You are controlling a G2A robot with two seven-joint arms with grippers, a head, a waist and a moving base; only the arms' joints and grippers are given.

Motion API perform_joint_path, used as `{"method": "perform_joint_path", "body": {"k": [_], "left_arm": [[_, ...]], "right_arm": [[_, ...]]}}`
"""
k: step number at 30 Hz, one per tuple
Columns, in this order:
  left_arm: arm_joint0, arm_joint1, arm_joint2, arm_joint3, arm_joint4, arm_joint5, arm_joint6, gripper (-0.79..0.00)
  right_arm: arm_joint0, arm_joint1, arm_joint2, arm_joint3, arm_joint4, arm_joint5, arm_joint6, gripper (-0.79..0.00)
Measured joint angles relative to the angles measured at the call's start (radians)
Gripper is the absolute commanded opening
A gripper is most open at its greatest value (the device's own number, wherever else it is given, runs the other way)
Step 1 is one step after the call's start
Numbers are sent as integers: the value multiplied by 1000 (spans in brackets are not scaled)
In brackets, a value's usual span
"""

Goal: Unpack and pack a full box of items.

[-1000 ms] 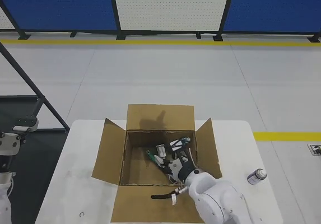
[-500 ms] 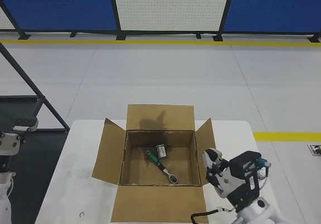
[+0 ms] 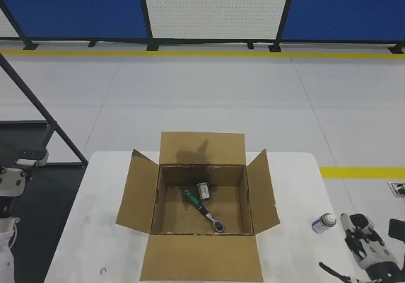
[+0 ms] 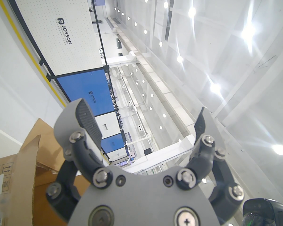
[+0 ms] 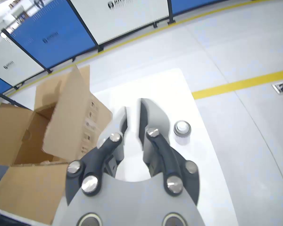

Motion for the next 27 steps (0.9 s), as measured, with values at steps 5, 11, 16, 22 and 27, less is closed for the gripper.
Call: {"method": "perform_joint_path", "body": {"k": [5, 11, 16, 22, 27], "left_arm": [[0, 0, 0, 0, 0, 0, 0, 0], [0, 0, 0, 0, 0, 0, 0, 0], [0, 0, 0, 0, 0, 0, 0, 0], [0, 0, 0, 0, 0, 0, 0, 0], [0, 0, 0, 0, 0, 0, 0, 0]], "right_arm": [[2, 0, -6, 0, -1, 8, -5, 0], [2, 0, -6, 0, -1, 8, -5, 0], [10, 2, -20, 21, -29, 4, 2, 0], [123, 11, -122, 213, -315, 35, 2, 0], [211, 18, -146, 422, -408, -13, 1, 0]]}}
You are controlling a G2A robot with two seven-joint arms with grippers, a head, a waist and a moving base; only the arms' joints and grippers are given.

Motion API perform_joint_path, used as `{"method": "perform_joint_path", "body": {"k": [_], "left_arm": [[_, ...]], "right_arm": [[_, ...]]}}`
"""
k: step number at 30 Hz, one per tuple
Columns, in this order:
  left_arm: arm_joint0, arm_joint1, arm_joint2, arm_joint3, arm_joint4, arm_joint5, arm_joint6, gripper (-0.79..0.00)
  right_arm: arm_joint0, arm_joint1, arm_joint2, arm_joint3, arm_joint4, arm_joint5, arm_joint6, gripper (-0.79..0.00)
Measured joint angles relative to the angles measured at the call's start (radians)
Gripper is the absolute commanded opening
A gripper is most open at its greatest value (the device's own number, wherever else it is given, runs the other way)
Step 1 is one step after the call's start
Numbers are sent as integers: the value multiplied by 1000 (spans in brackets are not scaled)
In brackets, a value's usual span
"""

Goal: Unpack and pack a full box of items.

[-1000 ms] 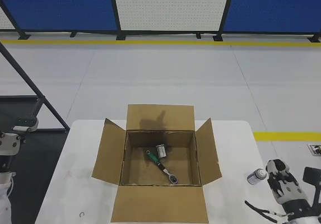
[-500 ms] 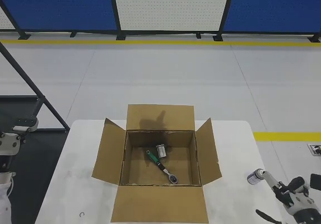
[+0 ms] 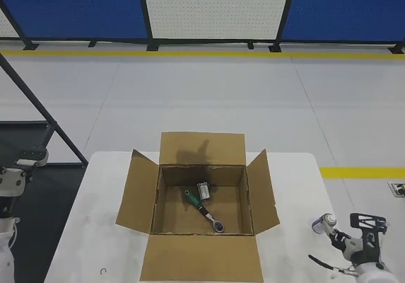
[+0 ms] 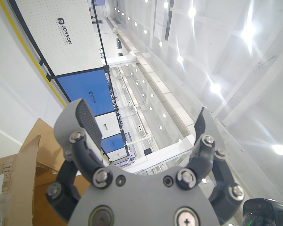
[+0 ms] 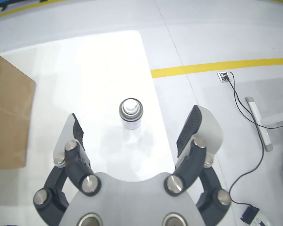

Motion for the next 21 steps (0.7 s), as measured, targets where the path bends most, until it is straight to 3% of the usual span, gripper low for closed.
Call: {"method": "perform_joint_path", "body": {"k": [11, 16, 17, 18, 19, 20, 21], "left_arm": [[0, 0, 0, 0, 0, 0, 0, 0], [0, 0, 0, 0, 0, 0, 0, 0], [0, 0, 0, 0, 0, 0, 0, 0], [0, 0, 0, 0, 0, 0, 0, 0], [0, 0, 0, 0, 0, 0, 0, 0], [0, 0, 0, 0, 0, 0, 0, 0], [0, 0, 0, 0, 0, 0, 0, 0]], "right_arm": [[127, 1, -31, 266, 59, -72, -22, 0], [174, 0, -61, 322, 72, -100, -50, 0], [181, 0, -66, 327, 73, -103, -56, -394], [186, -1, -70, 331, 73, -104, -59, -517], [190, -1, -73, 334, 73, -104, -62, -708], [196, -1, -75, 339, 72, -100, -65, -785], [200, -1, -77, 343, 71, -96, -67, -785]]}}
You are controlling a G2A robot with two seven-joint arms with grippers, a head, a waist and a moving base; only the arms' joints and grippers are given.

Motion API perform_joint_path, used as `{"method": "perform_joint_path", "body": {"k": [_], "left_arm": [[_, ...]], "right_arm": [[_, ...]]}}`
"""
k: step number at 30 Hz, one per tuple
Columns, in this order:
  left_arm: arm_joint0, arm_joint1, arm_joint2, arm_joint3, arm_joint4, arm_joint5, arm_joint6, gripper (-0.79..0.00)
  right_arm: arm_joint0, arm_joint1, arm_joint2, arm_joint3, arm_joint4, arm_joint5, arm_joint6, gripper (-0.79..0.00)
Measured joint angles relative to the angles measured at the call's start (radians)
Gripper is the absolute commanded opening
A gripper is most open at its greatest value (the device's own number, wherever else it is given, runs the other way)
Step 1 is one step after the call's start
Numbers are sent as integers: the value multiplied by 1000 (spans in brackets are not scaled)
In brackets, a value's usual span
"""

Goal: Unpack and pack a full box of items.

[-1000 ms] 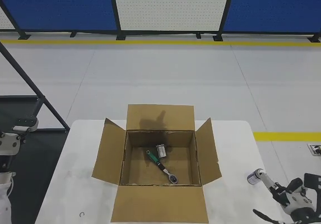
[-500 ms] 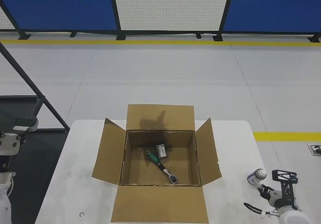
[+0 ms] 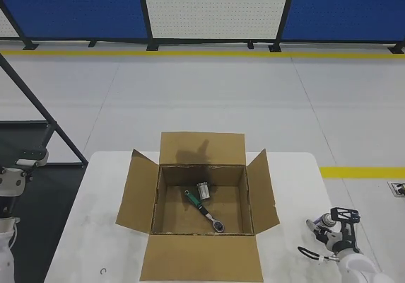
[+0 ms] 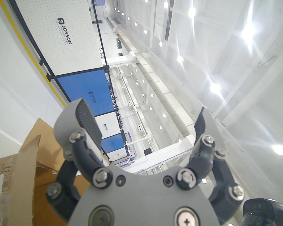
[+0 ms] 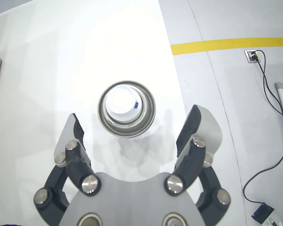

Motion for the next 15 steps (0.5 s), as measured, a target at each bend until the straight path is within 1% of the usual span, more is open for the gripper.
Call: {"method": "perform_joint_path", "body": {"k": [10, 13, 15], "left_arm": [[0, 0, 0, 0, 0, 0, 0, 0], [0, 0, 0, 0, 0, 0, 0, 0], [0, 0, 0, 0, 0, 0, 0, 0]], "right_arm": [[-5, 2, 12, -9, 27, -4, -24, -785], [-29, 1, 25, -59, 61, -15, -48, -785], [-65, 2, 43, -142, 82, -28, -69, -785]]}}
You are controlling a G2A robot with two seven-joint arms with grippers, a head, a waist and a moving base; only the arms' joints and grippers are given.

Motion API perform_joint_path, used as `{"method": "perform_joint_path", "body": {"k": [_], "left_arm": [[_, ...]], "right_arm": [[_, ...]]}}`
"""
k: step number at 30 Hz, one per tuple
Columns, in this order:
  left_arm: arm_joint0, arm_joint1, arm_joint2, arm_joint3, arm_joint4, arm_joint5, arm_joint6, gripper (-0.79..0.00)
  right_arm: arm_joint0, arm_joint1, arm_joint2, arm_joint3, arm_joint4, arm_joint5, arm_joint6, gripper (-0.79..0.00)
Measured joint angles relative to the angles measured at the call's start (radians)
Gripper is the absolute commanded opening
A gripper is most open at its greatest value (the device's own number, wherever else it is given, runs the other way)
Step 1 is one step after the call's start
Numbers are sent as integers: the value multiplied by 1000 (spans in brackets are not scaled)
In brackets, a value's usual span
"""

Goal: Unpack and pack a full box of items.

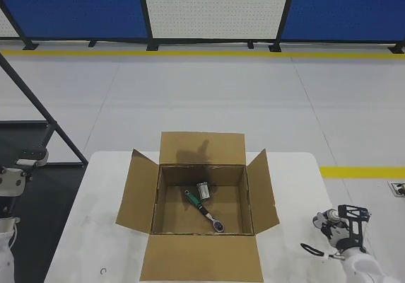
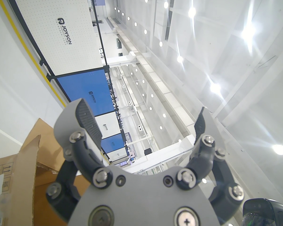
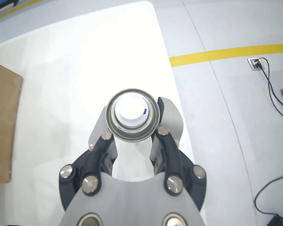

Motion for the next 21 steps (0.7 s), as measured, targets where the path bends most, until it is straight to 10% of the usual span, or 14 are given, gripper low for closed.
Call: {"method": "perform_joint_path", "body": {"k": [10, 21], "left_arm": [[0, 0, 0, 0, 0, 0, 0, 0], [0, 0, 0, 0, 0, 0, 0, 0]], "right_arm": [[-226, -4, -26, -648, -79, 28, -6, -785], [73, -31, -484, -623, -394, 129, 129, -785]]}}
